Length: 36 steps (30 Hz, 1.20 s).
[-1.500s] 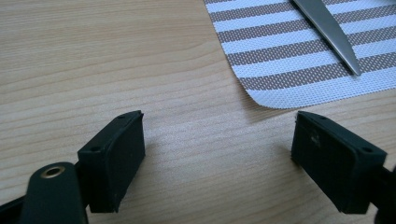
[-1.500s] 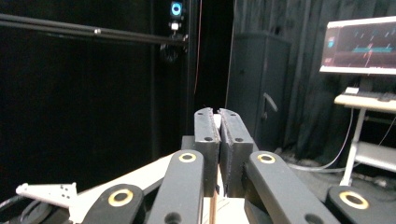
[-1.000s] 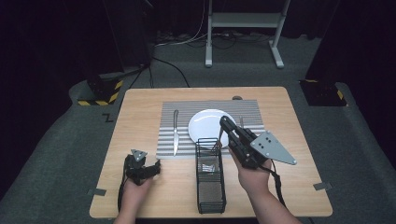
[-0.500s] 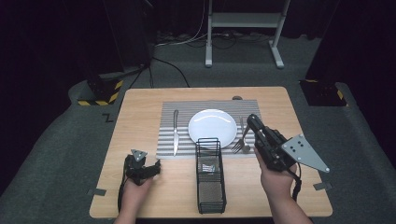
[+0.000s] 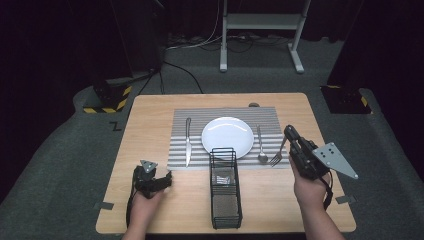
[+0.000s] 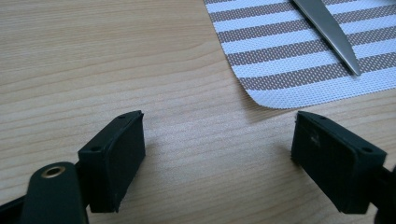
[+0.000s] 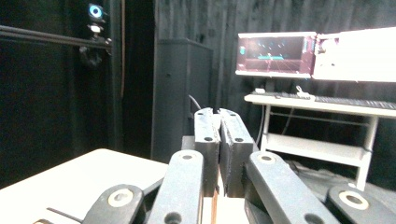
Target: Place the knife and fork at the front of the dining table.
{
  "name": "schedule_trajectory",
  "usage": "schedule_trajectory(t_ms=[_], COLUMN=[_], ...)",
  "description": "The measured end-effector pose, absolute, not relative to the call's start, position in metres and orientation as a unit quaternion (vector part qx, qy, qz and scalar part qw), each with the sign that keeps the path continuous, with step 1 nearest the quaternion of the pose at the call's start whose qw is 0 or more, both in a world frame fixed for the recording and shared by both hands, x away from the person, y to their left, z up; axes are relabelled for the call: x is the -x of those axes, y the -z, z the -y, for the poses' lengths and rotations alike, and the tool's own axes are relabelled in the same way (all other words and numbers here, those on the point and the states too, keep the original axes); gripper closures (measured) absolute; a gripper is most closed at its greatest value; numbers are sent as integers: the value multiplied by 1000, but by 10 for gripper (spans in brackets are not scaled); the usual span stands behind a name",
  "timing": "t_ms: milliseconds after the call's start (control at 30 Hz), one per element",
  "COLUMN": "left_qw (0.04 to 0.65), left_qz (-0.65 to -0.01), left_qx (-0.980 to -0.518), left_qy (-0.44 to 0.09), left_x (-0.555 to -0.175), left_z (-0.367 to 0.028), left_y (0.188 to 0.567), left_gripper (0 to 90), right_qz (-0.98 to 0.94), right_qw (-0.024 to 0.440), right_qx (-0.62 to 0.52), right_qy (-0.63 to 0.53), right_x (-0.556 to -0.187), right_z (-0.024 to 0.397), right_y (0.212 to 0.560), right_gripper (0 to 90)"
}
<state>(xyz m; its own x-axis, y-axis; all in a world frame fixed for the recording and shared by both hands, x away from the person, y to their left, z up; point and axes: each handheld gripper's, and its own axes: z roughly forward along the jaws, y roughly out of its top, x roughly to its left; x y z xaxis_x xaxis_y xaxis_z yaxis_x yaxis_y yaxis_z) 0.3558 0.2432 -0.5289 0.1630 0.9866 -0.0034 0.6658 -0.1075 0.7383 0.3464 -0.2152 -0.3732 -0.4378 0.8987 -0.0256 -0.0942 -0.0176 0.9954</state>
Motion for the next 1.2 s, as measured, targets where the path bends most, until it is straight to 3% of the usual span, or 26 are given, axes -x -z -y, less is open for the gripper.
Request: schedule_trajectory(t_ms=[500, 1200], left_qw=[308, 308], left_qz=[-593, -594], left_qx=[-697, -696], left_qy=[-260, -260], left_x=[-356, -355], left_z=[-243, -243], left_y=[529, 529], left_gripper=[176, 177], right_qz=[-610, -625], right_qw=[382, 370], right_qx=[-386, -408], right_qy=[-577, -554], right_x=[-387, -418], right_z=[230, 226], right_y=[413, 426], right_gripper=[870, 870])
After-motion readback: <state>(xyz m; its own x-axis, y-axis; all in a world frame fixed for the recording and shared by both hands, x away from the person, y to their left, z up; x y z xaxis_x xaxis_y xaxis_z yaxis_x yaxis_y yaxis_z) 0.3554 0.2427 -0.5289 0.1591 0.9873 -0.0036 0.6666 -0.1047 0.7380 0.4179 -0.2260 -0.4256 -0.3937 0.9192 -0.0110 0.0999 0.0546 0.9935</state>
